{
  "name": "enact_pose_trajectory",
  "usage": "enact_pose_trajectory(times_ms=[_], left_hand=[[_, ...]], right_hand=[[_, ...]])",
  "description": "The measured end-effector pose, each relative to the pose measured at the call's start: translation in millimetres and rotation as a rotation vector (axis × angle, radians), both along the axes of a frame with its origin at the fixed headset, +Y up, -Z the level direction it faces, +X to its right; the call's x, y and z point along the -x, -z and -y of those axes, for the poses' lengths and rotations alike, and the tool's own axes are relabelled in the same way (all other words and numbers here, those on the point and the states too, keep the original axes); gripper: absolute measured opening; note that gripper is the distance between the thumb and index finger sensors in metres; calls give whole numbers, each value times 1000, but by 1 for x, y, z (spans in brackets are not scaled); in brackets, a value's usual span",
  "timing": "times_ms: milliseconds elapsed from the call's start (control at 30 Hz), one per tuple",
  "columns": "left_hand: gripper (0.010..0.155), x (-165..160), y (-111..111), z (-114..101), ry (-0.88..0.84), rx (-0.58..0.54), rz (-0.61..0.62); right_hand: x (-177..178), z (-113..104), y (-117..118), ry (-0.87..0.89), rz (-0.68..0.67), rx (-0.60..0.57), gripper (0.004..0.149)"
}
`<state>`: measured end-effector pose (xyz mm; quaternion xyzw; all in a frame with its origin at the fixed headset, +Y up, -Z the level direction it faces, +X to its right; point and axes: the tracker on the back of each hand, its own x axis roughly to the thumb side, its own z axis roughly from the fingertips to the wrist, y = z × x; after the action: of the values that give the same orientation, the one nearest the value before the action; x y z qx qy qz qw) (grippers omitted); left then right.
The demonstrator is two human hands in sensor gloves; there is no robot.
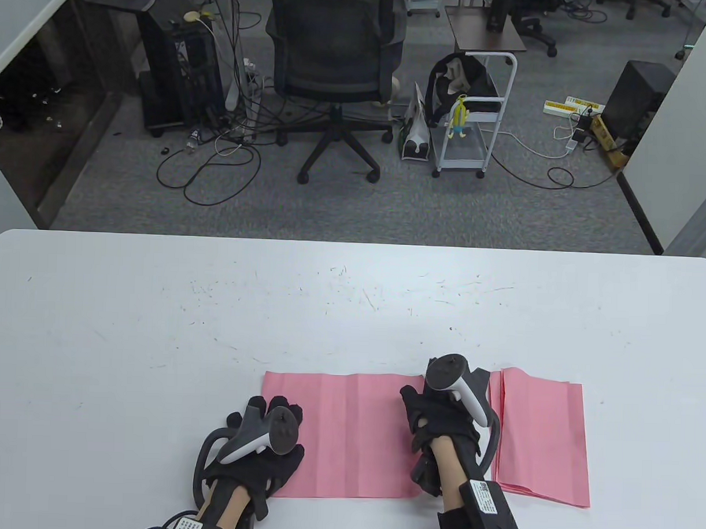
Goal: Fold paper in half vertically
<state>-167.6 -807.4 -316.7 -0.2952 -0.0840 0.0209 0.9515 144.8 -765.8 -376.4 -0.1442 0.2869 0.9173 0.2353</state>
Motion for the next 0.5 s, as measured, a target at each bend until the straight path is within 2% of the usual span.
enact_pose_trajectory(times_ms=[133,300,500], left_hand=[[75,0,0,0,-3,6,0],[75,0,0,0,-7,7,0],[75,0,1,0,-6,7,1]], right_hand=[[0,16,10,-43,13,65,82],[3,21,13,-116,13,84,80],[5,22,10,-159,5,14,72]])
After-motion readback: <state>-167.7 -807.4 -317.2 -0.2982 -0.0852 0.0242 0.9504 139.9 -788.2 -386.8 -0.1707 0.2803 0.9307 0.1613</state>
